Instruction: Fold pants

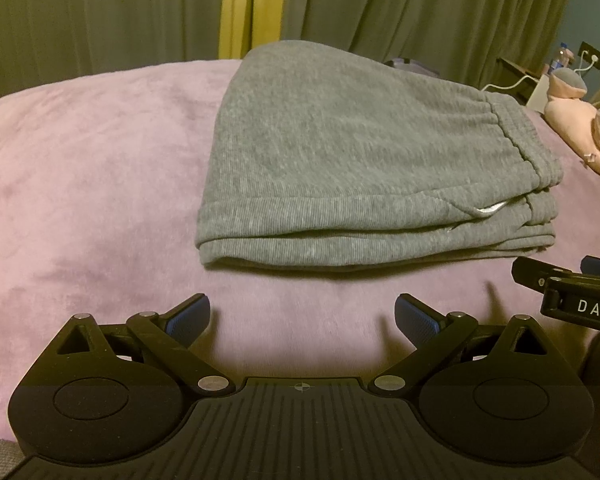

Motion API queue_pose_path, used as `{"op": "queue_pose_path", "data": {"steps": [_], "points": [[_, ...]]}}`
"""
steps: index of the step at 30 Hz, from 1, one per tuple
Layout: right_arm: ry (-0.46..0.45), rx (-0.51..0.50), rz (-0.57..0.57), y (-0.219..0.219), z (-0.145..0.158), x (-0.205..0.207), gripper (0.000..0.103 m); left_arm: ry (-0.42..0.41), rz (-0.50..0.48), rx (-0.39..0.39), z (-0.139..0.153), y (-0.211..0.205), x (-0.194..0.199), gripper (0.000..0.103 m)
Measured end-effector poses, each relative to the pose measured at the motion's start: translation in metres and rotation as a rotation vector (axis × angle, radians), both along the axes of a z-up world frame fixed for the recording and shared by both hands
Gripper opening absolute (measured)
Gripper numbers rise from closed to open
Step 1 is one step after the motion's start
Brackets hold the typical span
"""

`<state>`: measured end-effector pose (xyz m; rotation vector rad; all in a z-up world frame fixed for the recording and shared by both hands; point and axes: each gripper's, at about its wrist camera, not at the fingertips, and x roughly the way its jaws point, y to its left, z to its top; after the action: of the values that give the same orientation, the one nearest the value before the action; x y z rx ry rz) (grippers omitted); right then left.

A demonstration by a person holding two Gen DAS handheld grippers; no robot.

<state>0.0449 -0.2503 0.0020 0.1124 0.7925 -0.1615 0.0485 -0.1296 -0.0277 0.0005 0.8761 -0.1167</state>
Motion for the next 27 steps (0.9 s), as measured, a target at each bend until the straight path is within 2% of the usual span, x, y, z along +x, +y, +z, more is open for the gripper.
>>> {"op": "queue_pose_path", "data": {"steps": [27], "points": [[-0.008,0.019,0.001,-0.0006,0.0013,-0.0033,0.099,0.008,0.0,0.016,-0.0026,-0.0032,-0.0012,0.101]]}}
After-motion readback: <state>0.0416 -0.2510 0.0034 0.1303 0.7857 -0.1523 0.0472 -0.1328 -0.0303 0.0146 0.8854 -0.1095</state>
